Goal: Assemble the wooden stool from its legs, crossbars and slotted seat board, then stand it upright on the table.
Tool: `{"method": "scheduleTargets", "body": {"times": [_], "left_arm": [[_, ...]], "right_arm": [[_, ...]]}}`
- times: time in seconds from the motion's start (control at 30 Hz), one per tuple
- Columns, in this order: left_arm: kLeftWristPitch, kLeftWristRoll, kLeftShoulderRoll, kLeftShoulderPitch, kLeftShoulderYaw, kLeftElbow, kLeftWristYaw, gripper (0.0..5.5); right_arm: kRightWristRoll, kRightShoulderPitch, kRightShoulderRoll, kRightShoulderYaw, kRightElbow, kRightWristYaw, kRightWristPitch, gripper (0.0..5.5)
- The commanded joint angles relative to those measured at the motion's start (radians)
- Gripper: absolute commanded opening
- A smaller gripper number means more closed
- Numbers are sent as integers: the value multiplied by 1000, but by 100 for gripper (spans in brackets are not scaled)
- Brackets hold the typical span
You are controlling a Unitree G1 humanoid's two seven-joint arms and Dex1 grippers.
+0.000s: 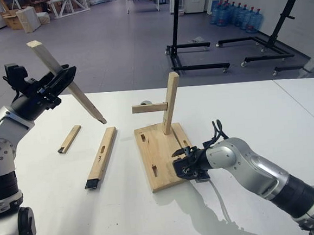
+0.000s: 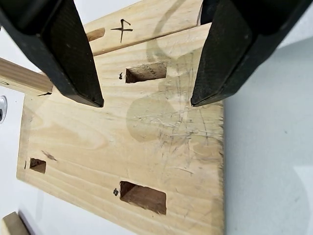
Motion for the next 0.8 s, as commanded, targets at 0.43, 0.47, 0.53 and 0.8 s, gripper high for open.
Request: {"method": "scheduleTargets", "body": {"times": [0.43,0.47,0.53,0.8], "left_arm": [[162,-109,-10,14,-17,22,-61,202],[187,-136,-21,-4,-15,67,-85,202],[177,-131,-33,-29,-28,146,-141,202],[48,-36,-95,-239,-28,664,-374,202]], "right_arm": [[204,-203,112,-252,-23,145,239,332],[226,-206,122,-281,-12,135,258,332],[260,-197,136,-322,2,119,288,332],[350,-188,180,-338,-15,101,368,332]]}}
